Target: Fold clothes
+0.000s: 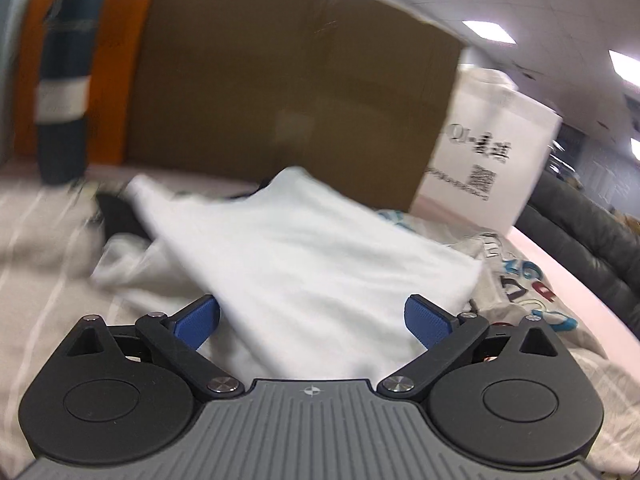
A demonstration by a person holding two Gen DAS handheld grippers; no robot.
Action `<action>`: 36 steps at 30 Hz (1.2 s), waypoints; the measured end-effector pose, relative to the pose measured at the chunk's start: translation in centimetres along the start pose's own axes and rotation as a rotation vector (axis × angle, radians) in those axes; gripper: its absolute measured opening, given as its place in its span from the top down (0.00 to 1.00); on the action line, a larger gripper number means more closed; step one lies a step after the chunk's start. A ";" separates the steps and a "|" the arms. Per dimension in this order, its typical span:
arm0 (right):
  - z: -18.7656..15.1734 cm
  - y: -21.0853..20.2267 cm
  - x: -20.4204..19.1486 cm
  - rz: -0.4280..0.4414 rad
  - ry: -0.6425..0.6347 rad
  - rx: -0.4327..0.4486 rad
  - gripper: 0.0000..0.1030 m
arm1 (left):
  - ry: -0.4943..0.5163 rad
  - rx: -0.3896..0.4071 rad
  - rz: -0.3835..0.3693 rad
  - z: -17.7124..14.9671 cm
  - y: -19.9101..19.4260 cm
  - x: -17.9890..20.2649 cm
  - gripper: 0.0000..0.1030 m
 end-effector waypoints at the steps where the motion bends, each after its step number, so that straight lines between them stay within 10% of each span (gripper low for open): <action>1: 0.2 0.3 0.1 -0.004 0.004 -0.003 0.03 | -0.015 -0.012 -0.005 0.0 0.8 0.0 0.09; 10: 3.0 3.0 -3.9 0.156 -0.076 -0.016 0.04 | -0.085 -0.081 0.038 -1.0 7.9 -0.2 0.37; 13: 3.3 4.9 -4.5 0.220 0.001 -0.045 0.27 | -0.071 -0.100 0.049 -1.4 9.5 0.1 0.43; 15: 3.5 6.1 -4.7 0.262 0.063 -0.063 0.62 | -0.062 -0.112 0.057 -1.7 10.6 0.2 0.43; 20: 3.4 5.7 -0.8 0.317 0.328 -0.050 0.91 | -0.038 -0.143 0.075 -2.4 13.3 0.6 0.43; 24: 3.5 4.7 2.5 0.274 0.475 0.003 0.92 | -0.005 -0.177 0.045 -3.5 15.9 2.2 0.44; 29: 3.4 3.6 5.4 0.266 0.608 0.094 0.94 | 0.181 -0.171 0.064 -5.5 17.3 4.7 0.91; 36: 3.9 0.6 8.5 0.450 0.806 0.328 0.95 | 0.262 0.017 -0.039 -4.6 12.1 7.2 0.95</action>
Point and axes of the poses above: each gripper's, at about its wrist camera, not at the fingertips, and y roughly the way its jaws point, x to its right, z to its top, the point moved 3 cm from there along y, roughly the way its jaws point, and after that the axes turned 8 degrees about x, right-handed, at the moved point
